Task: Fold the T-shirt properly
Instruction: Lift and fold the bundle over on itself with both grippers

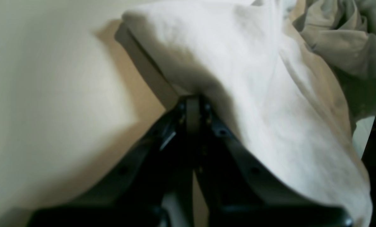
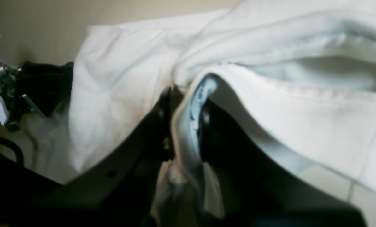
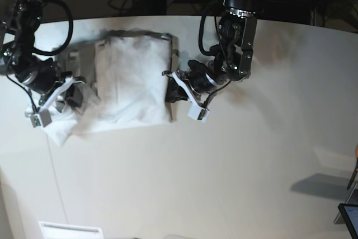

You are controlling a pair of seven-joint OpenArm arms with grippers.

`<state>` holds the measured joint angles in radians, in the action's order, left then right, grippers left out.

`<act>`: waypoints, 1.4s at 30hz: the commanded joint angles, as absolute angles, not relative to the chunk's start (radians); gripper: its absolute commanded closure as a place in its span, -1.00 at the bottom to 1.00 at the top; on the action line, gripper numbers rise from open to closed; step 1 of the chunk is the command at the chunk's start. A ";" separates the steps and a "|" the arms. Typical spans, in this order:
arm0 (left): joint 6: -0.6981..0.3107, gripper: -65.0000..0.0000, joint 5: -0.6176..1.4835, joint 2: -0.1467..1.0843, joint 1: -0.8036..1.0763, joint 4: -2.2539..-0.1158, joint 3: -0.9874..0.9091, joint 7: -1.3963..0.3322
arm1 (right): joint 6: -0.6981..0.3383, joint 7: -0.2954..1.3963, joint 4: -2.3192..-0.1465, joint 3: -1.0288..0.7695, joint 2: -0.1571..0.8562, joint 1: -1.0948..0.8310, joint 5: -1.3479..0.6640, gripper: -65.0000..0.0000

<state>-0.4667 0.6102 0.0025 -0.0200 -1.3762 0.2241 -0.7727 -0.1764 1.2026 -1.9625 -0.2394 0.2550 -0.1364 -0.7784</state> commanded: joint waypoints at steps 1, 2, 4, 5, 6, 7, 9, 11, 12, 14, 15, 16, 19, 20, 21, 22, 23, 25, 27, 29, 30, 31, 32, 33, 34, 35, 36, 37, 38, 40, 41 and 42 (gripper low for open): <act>-0.455 1.00 0.604 -0.001 -0.033 -1.383 0.229 -0.792 | -0.168 1.185 -1.983 -0.223 0.268 -0.122 -0.797 0.99; -0.455 1.00 0.605 -0.002 -0.041 -1.382 0.229 -0.792 | -0.157 1.185 -1.983 -0.205 0.271 -0.120 -0.797 0.99; -0.455 1.00 0.605 -0.013 -0.050 -1.371 0.229 -0.792 | -0.151 1.184 -1.988 -0.170 0.272 -0.119 -0.792 0.99; -0.455 1.00 0.604 -0.015 -0.053 -1.363 0.229 -0.792 | -0.151 1.184 -1.991 -0.156 0.274 -0.119 -0.791 0.99; -0.455 1.00 0.605 -0.015 -0.064 -1.356 0.229 -0.792 | -0.150 1.184 -1.991 -0.145 0.275 -0.119 -0.791 0.99; -0.455 1.00 0.605 -0.015 -0.070 -1.346 0.229 -0.792 | -0.150 1.184 -1.991 -0.139 0.277 -0.119 -0.789 0.99; -0.455 1.00 0.604 -0.015 -0.077 -1.323 0.229 -0.792 | -0.150 1.184 -1.991 -0.140 0.277 -0.119 -0.785 0.99; -0.455 1.00 0.604 -0.015 -0.079 -1.310 0.226 -0.792 | -0.150 1.184 -1.995 -0.139 0.277 -0.119 -0.753 0.99; -0.455 1.00 0.604 -0.015 -0.079 -1.308 0.223 -0.791 | -0.150 1.184 -1.995 -0.139 0.278 -0.119 -0.725 0.99; -0.455 1.00 0.604 -0.015 -0.085 -1.308 0.223 -0.791 | -0.150 1.184 -1.997 -0.137 0.278 -0.120 -0.670 0.99; -0.455 1.00 0.604 -0.015 -0.090 -1.308 0.226 -0.791 | -0.150 1.178 -1.997 -0.137 0.275 -0.120 -0.633 0.99; -0.455 1.00 0.604 -0.015 -0.090 -1.307 0.228 -0.791 | -0.150 1.162 -1.997 -0.136 0.275 -0.122 -0.613 1.00; -0.455 1.00 0.604 -0.015 -0.091 -1.307 0.228 -0.791 | -0.150 1.084 -2.002 -0.079 0.280 -0.147 -0.567 1.00; -0.455 1.00 0.604 -0.015 -0.093 -1.307 0.228 -0.791 | -0.150 1.056 -2.006 -0.064 0.286 -0.156 -0.542 1.00; -0.455 1.00 0.604 -0.015 -0.093 -1.307 0.228 -0.791 | -0.150 1.026 -2.008 -0.041 0.292 -0.170 -0.509 1.00; -0.455 1.00 0.604 -0.015 -0.093 -1.307 0.228 -0.791 | -0.150 0.995 -2.009 -0.013 0.294 -0.182 -0.470 1.00; -0.455 1.00 0.604 -0.015 -0.093 -1.307 0.228 -0.791 | -0.150 0.969 -2.009 0.010 0.294 -0.193 -0.440 1.00; -0.455 1.00 0.604 -0.015 -0.093 -1.307 0.223 -0.791 | -0.150 0.920 -2.011 0.050 0.292 -0.222 -0.371 1.00; -0.455 1.00 0.602 -0.012 -0.093 -1.307 0.222 -0.791 | -0.150 0.877 -2.011 0.071 0.291 -0.246 -0.320 1.00; -0.455 1.00 0.602 -0.010 -0.093 -1.305 0.222 -0.791 | -0.150 0.823 -2.011 0.085 0.289 -0.268 -0.308 1.00; -0.455 1.00 0.602 -0.010 -0.093 -1.305 0.222 -0.791 | -0.150 0.792 -2.012 0.088 0.291 -0.280 -0.308 1.00; -0.455 1.00 0.602 -0.010 -0.093 -1.305 0.222 -0.791 | -0.150 0.766 -2.012 0.088 0.292 -0.294 -0.306 1.00; -0.455 1.00 0.602 -0.010 -0.094 -1.305 0.222 -0.791 | -0.150 0.750 -2.012 0.090 0.294 -0.302 -0.306 1.00; -0.455 1.00 0.602 -0.010 -0.101 -1.305 0.225 -0.791 | -0.150 0.731 -2.012 0.097 0.295 -0.308 -0.306 1.00; -0.455 1.00 0.602 -0.010 -0.108 -1.302 0.229 -0.791 | -0.150 0.714 -2.012 0.113 0.297 -0.315 -0.305 1.00; -0.455 1.00 0.602 -0.010 -0.111 -1.291 0.229 -0.791 | -0.150 0.694 -2.012 0.131 0.298 -0.317 -0.305 1.00; -0.455 1.00 0.602 -0.010 -0.113 -1.277 0.229 -0.791 | -0.150 0.671 -2.011 0.151 0.308 -0.323 -0.303 1.00; -0.455 1.00 0.602 -0.013 -0.124 -1.262 0.229 -0.789 | -0.150 0.644 -2.011 0.173 0.323 -0.332 -0.303 1.00; -0.455 1.00 0.602 -0.013 -0.133 -1.245 0.229 -0.789 | -0.150 0.608 -2.011 0.196 0.334 -0.341 -0.302 1.00; -0.455 1.00 0.602 -0.015 -0.139 -1.224 0.229 -0.789 | -0.150 0.526 -2.008 0.232 0.340 -0.360 -0.283 1.00; -0.455 1.00 0.602 -0.015 -0.139 -1.221 0.229 -0.788 | -0.150 0.481 -2.006 0.248 0.340 -0.377 -0.245 1.00; -0.455 1.00 0.602 -0.015 -0.139 -1.219 0.229 -0.788 | -0.150 0.441 -2.005 0.262 0.335 -0.392 -0.186 1.00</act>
<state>-0.4709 0.6365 -0.0143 -0.1345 -1.2186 0.2272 -0.7547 -0.1474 0.4694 -1.9888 0.2623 0.3317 -0.3931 -0.1741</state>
